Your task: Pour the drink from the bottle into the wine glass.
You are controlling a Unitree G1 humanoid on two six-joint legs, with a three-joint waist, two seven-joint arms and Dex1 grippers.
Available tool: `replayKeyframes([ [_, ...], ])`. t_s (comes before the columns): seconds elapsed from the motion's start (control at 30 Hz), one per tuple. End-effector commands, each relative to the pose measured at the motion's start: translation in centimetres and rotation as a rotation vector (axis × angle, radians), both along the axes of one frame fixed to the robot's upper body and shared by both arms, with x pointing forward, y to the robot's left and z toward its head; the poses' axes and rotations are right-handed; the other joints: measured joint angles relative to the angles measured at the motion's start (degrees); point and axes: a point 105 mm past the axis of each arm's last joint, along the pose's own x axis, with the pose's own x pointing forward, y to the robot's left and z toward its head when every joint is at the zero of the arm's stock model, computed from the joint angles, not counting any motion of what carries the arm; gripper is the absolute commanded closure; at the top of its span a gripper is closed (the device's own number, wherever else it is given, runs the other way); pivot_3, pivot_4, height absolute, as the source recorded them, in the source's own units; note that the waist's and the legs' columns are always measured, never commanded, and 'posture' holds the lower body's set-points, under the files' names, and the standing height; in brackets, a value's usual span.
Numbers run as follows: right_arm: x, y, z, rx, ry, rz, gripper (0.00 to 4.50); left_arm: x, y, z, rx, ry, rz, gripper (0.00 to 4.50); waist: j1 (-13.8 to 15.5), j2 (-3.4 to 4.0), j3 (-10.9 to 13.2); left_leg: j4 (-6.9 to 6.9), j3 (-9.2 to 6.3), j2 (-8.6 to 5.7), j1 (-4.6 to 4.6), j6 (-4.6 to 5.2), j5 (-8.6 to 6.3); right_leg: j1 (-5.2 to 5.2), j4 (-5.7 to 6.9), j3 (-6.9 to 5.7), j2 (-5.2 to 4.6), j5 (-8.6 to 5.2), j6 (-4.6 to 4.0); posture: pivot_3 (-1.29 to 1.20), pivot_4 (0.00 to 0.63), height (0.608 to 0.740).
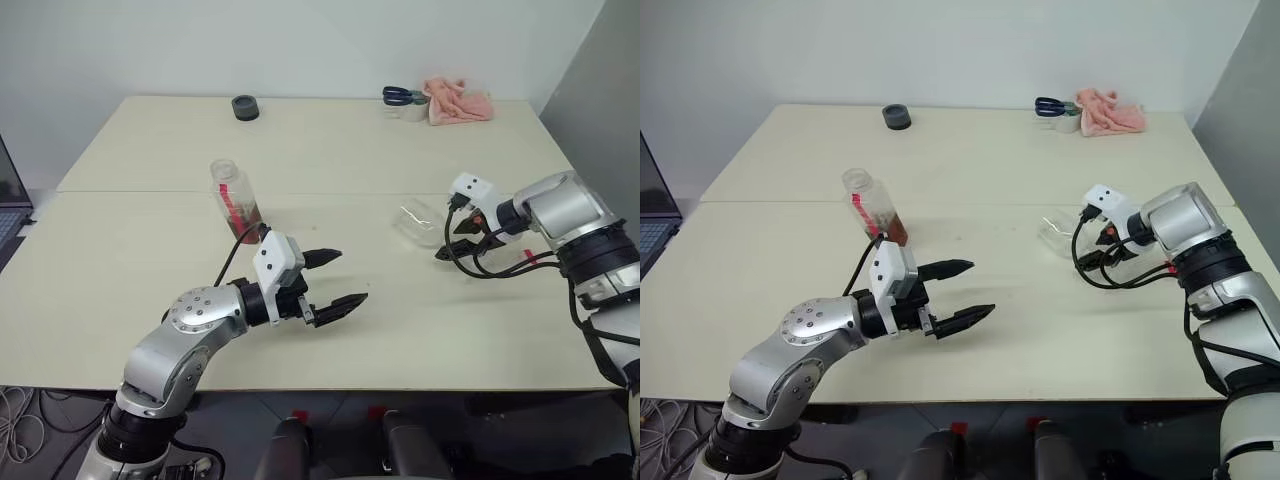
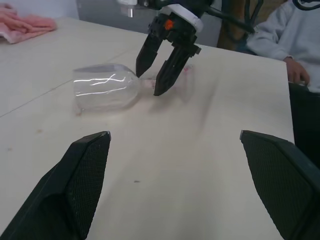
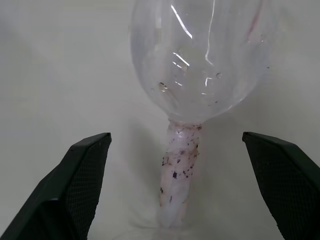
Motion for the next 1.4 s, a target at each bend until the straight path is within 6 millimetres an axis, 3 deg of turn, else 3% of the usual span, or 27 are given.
replayKeyframes([
  [0.03, 0.4, -0.7, 0.3, -0.024, 0.002, -0.014, 0.18, -0.7, -0.3, 1.0, -0.013, -0.040, 0.000, 0.01, 0.02, 0.00, 0.00, 0.00, 0.00, 0.00, -0.01, 0.00, 0.00, 0.00, -0.01, 0.00, 0.00, 0.00, 0.00, 0.00, 0.150, 0.740],
  [0.1, 0.4, -1.0, -0.1, -0.028, 0.021, -0.020, 0.59, -0.8, -0.2, 1.0, -0.012, -0.039, 0.008, 0.00, 0.02, 0.00, 0.00, 0.00, 0.00, -0.01, -0.01, 0.00, 0.00, 0.00, -0.01, 0.00, -0.01, 0.00, 0.00, 0.00, 0.150, 0.740],
  [0.47, 0.2, -0.5, -0.8, 0.004, 0.038, -0.003, 4.34, -1.2, 0.1, 0.8, 0.005, -0.009, -0.005, 0.00, -0.02, 0.00, 0.00, 0.00, -0.01, 0.01, 0.02, 0.00, 0.00, 0.00, 0.02, -0.02, 0.02, 0.00, 0.00, 0.00, 0.150, 0.740],
  [0.6, 0.9, 0.9, 0.3, 0.080, -0.052, 0.033, 4.33, -1.6, 0.7, 0.1, 0.018, 0.030, -0.004, 0.00, -0.14, 0.00, 0.00, 0.00, -0.01, 0.02, 0.01, 0.00, 0.00, 0.00, 0.01, -0.01, 0.02, 0.00, 0.00, 0.00, 0.150, 0.740],
  [0.7, 1.6, 5.3, 2.9, 0.311, -0.171, 0.072, 4.33, -2.5, 1.7, -1.4, 0.023, 0.085, 0.030, 0.00, -1.33, 0.01, 0.00, -0.01, 0.07, 0.08, 0.05, 0.00, 0.00, -0.01, 0.03, 0.08, 0.04, 0.01, -0.01, 0.00, 0.150, 0.740],
  [0.8, 2.5, 9.3, 5.7, 0.551, -0.404, 0.074, 4.33, -2.5, 3.0, -2.8, -0.051, 0.108, 0.195, 0.00, -2.49, 0.03, 0.01, -0.12, 0.07, 0.27, 0.22, 0.00, -0.01, -0.01, 0.11, 0.21, 0.10, 0.05, -0.09, 0.00, 0.150, 0.740],
  [0.9, 2.6, 11.9, 6.3, 0.720, -0.527, 0.028, 4.33, -2.3, 3.9, -3.7, -0.103, 0.086, 0.324, 0.00, -2.08, 0.04, 0.01, -0.09, 0.00, 0.29, 0.15, -0.01, 0.00, -0.02, 0.17, 0.04, 0.14, 0.06, -0.11, 0.00, 0.150, 0.740],
  [1.07, 2.6, 15.0, 4.2, 0.864, -0.661, -0.074, 4.33, -2.4, 5.0, -3.5, -0.158, 0.039, 0.509, 0.00, -0.49, 0.02, -0.02, -0.03, -0.03, 0.06, 0.09, -0.01, 0.00, 0.03, 0.10, 0.03, 0.03, 0.08, -0.09, 0.00, 0.150, 0.740],
  [1.23, 2.1, 17.7, 0.5, 0.837, -0.685, -0.073, 4.33, -4.0, 5.6, -2.9, -0.138, 0.033, 0.526, 0.00, -0.09, 0.02, -0.02, -0.05, 0.05, 0.03, 0.06, -0.01, 0.00, -0.01, 0.05, 0.07, 0.01, 0.09, -0.09, 0.00, 0.150, 0.740],
  [1.4, 1.5, 18.6, -2.9, 0.766, -0.633, -0.052, 4.33, -4.5, 7.3, -2.5, -0.113, 0.007, 0.588, 0.00, -0.32, 0.03, -0.06, -0.10, 0.11, 0.15, 0.23, -0.01, 0.00, 0.06, 0.07, 0.08, 0.15, 0.08, -0.10, 0.00, 0.150, 0.740],
])
